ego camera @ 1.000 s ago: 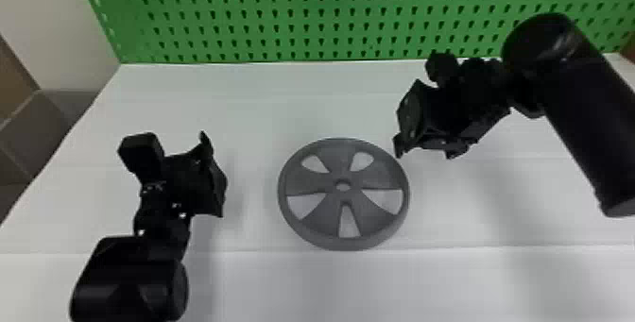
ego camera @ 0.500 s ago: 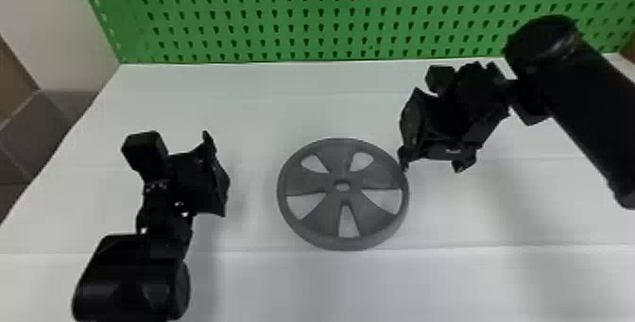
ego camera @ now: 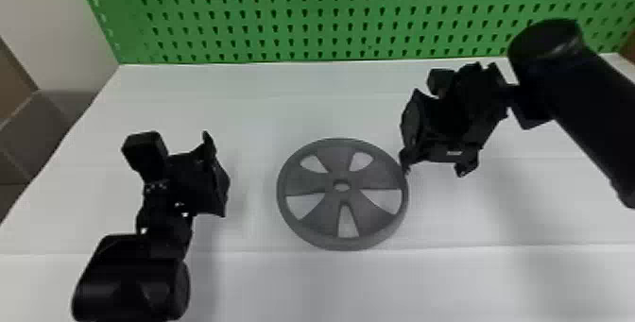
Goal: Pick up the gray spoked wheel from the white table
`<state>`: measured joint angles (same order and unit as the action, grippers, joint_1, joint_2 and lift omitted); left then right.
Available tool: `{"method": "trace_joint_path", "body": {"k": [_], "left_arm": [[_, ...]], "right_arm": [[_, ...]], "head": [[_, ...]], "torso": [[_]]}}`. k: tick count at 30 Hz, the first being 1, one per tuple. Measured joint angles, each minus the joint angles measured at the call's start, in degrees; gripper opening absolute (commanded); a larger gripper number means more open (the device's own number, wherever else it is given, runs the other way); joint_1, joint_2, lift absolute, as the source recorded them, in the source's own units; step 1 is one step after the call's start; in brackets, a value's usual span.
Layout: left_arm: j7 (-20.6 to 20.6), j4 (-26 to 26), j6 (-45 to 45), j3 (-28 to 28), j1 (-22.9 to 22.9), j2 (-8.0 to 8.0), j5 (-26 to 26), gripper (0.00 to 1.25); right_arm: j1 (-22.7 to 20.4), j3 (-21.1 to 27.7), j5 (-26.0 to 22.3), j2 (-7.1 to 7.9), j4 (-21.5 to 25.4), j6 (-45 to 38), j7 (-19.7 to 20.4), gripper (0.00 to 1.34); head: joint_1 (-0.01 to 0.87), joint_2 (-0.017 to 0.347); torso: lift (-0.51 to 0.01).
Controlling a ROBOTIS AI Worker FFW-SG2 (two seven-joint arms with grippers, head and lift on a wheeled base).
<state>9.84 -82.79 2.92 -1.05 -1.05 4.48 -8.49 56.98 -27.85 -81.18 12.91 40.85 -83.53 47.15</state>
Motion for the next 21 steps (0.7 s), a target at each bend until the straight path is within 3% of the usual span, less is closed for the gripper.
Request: {"method": "trace_joint_path", "body": {"k": [12,21], "left_arm": [[0.0,0.0,-0.1,0.1,-0.1,0.0,0.0,0.97],[0.0,0.0,-0.2,0.1,-0.2,0.0,0.1,0.97]], "right_arm": [[0.1,-0.9,-1.5,0.1,-1.6,0.4,1.1,1.2],[0.1,-4.1,-13.0,-0.39,-3.4,4.4,13.1,1.2]], "head": [[0.834,0.083],[0.834,0.083]], "torso": [[-0.064],[-0.064]]}}
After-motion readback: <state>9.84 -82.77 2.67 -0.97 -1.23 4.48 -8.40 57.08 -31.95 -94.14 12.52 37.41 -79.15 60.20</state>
